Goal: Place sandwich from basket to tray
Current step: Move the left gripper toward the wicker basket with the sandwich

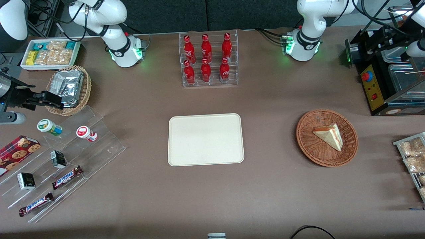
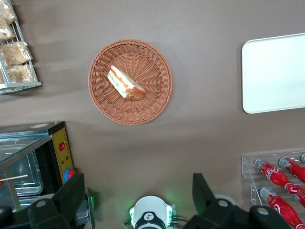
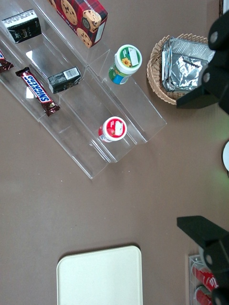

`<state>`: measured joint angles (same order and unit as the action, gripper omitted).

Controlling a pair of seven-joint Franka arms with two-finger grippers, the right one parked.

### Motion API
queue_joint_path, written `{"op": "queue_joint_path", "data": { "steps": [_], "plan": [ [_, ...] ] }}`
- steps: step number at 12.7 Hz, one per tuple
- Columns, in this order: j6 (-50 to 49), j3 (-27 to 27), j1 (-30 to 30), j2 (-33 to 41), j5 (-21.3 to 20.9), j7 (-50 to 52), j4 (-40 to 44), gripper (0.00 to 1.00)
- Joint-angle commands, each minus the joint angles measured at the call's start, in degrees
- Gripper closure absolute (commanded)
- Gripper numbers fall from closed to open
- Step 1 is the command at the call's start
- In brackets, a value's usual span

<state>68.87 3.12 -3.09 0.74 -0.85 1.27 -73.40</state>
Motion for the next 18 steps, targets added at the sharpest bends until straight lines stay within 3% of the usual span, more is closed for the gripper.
{"op": "queue_joint_path", "data": {
  "steps": [1,5,7,9,10,13,18],
  "plan": [
    [0.65,0.13,0.71,0.22,-0.99,0.93,-0.34,0.0],
    [1.79,-1.71,0.72,-3.11,-1.78,3.55,-1.57,0.0],
    [2.84,-1.81,0.72,-3.29,-5.47,6.46,-6.56,0.0],
    [9.32,-4.42,0.8,-2.68,-4.08,12.05,-13.05,0.0],
    [12.22,-6.36,0.8,-2.5,-1.37,15.31,-16.3,0.0],
    [27.22,-8.57,0.72,-0.22,0.59,27.79,-28.69,0.0],
    [55.62,-8.66,0.72,-1.01,0.15,36.35,-50.13,0.0]
  ]
}}
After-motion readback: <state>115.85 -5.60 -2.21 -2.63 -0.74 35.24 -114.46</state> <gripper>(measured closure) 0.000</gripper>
